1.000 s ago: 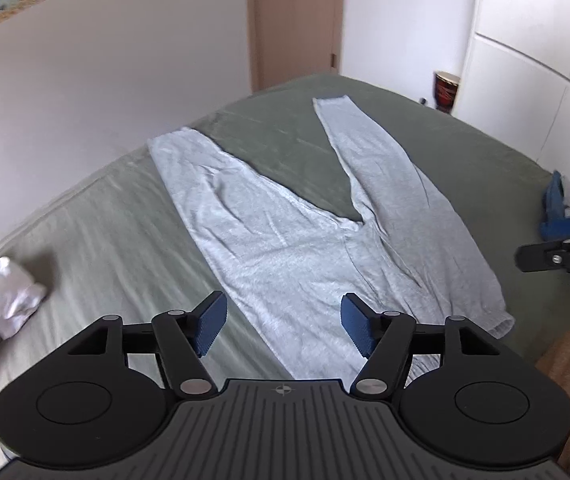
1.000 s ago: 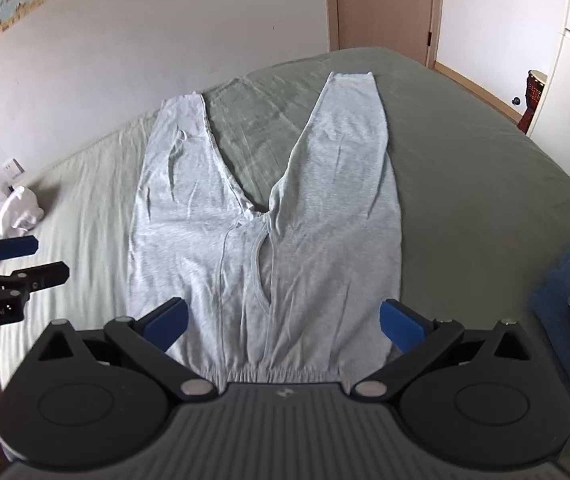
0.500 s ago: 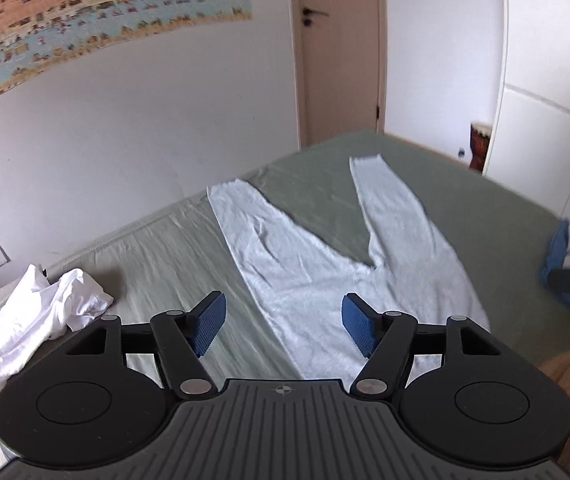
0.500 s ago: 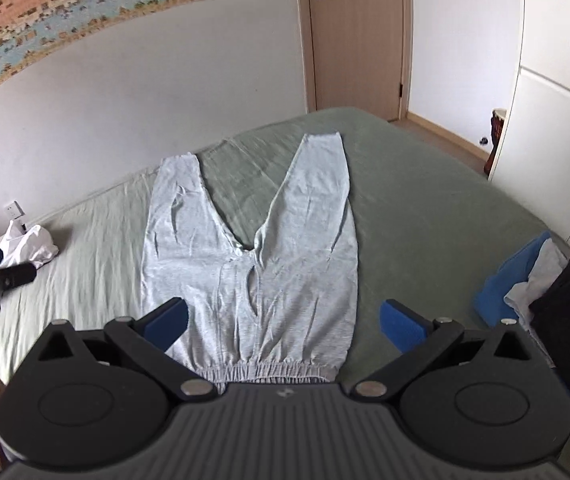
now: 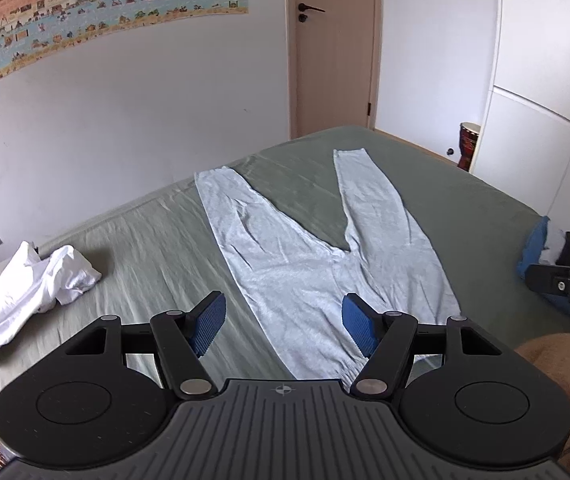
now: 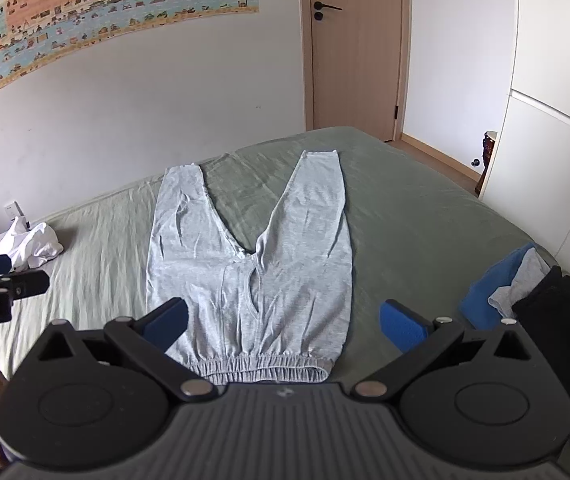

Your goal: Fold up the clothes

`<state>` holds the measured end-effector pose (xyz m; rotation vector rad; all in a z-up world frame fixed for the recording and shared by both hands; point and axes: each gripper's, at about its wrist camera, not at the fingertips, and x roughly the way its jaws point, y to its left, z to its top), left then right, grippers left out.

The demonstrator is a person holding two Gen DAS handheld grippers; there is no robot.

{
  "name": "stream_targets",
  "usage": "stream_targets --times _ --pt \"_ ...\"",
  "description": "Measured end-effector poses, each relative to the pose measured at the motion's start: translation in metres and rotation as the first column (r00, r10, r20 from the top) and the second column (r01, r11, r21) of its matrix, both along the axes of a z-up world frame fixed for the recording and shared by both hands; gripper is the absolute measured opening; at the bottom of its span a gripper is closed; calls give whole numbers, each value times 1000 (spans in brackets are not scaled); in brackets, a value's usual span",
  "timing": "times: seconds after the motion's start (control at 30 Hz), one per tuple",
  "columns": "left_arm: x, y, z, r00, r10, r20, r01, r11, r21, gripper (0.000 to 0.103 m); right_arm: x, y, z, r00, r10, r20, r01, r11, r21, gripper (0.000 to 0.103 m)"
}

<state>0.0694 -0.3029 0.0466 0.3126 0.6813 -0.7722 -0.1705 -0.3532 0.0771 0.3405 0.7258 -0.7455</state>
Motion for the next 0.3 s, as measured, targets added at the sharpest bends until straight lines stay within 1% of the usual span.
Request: stream_targets --times 0.3 --pt "-14 -8 -13 999 -29 -44 30 999 31 64 -1 0 -2 1000 1 -4 -1 1000 20 103"
